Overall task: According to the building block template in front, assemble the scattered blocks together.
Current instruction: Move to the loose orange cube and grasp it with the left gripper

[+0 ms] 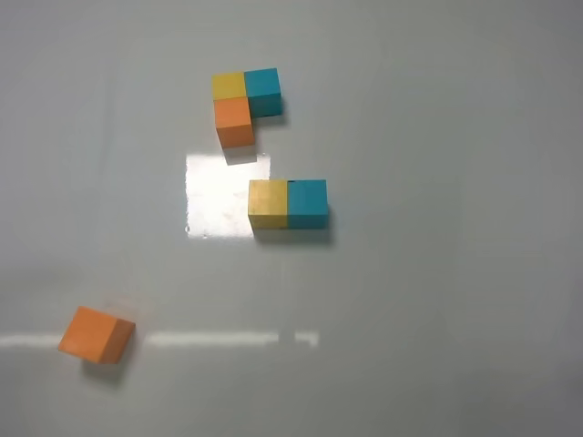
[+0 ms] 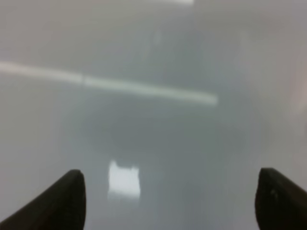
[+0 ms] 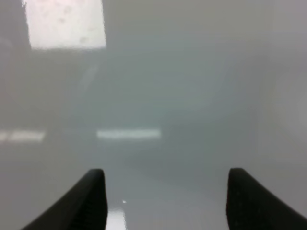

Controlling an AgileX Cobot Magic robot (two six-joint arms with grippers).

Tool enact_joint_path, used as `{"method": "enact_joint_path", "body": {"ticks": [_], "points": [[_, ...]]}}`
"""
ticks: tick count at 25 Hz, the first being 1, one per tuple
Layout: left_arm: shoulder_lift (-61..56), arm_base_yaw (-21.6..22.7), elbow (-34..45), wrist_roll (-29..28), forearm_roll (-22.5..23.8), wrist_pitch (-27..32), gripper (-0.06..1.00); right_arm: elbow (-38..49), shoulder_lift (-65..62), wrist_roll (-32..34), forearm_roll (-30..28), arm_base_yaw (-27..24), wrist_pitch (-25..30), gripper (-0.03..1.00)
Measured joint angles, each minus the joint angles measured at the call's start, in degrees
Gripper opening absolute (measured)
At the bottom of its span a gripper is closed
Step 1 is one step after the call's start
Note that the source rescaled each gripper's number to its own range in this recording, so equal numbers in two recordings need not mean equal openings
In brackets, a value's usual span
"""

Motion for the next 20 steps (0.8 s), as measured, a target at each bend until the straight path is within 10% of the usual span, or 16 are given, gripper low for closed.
{"method": "enact_joint_path", "body": {"ticks": [6, 10, 13, 20], "points": [[18.07, 0.0, -9.11, 4.78, -10.36, 0.72, 0.68, 0.0, 0.0, 0.0, 0.0, 0.0, 0.0, 0.4], [24.04, 0.0, -9.35, 7.62, -15.82, 1.89, 0.43, 0.0, 0.0, 0.0, 0.0, 0.0, 0.0, 0.39], [24.7, 0.0, -10.44, 14.45, -21.55, 2.17, 0.24, 0.0, 0.0, 0.0, 0.0, 0.0, 0.0, 0.39], [25.01, 0.0, -20.19, 35.31, -21.0, 4.08, 0.17, 0.0, 0.0, 0.0, 0.0, 0.0, 0.0, 0.39]]}}
